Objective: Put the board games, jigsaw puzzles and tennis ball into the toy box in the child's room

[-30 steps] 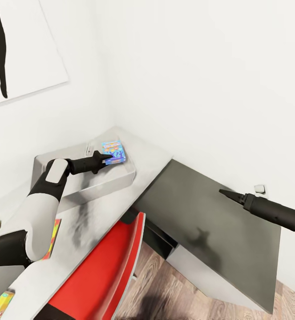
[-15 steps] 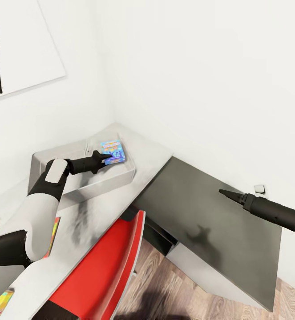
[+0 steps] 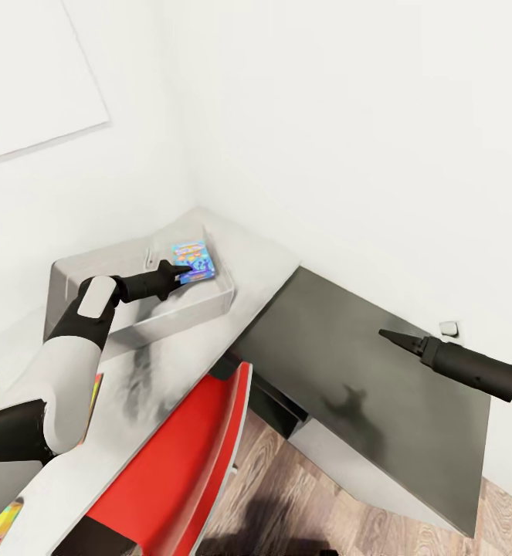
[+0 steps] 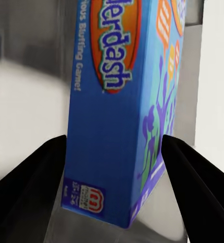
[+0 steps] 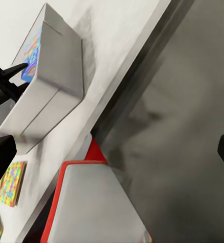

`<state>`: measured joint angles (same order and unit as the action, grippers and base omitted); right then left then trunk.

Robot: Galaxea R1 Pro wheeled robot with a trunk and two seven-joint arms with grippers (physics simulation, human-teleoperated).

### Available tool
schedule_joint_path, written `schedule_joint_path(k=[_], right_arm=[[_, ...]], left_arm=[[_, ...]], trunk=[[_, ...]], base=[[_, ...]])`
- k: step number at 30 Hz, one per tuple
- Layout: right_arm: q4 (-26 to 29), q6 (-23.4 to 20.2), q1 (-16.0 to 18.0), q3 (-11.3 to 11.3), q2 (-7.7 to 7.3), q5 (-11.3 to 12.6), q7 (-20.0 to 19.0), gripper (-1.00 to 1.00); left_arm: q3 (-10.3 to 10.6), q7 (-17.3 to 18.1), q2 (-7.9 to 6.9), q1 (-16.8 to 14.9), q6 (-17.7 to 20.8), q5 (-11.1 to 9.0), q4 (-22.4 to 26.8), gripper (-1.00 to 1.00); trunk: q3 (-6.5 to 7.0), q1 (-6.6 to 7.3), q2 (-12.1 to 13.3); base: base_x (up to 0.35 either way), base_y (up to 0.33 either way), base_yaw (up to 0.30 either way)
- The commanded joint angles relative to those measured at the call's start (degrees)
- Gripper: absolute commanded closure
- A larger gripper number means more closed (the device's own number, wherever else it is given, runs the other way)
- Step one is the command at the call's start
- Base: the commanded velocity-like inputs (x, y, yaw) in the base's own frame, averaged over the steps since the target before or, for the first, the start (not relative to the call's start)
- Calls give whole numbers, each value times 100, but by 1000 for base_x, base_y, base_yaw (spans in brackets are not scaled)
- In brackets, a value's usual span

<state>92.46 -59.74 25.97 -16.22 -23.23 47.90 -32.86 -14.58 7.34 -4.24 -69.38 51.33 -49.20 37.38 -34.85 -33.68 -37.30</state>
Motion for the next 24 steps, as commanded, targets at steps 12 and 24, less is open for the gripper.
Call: schedule_joint_path(k=[12, 24], right_arm=[[0, -26, 5, -7, 2, -38, -45, -100], [0, -26, 5, -31, 2, -40, -45, -100]], left_arm=[[-72, 51, -6, -5, -20, 24, 16, 100], [-165, 52, -7, -5, -26, 17, 35, 100]], trunk=[[-118, -1, -6], [-172, -1, -6]], base=[[0, 0, 0], [0, 0, 0]])
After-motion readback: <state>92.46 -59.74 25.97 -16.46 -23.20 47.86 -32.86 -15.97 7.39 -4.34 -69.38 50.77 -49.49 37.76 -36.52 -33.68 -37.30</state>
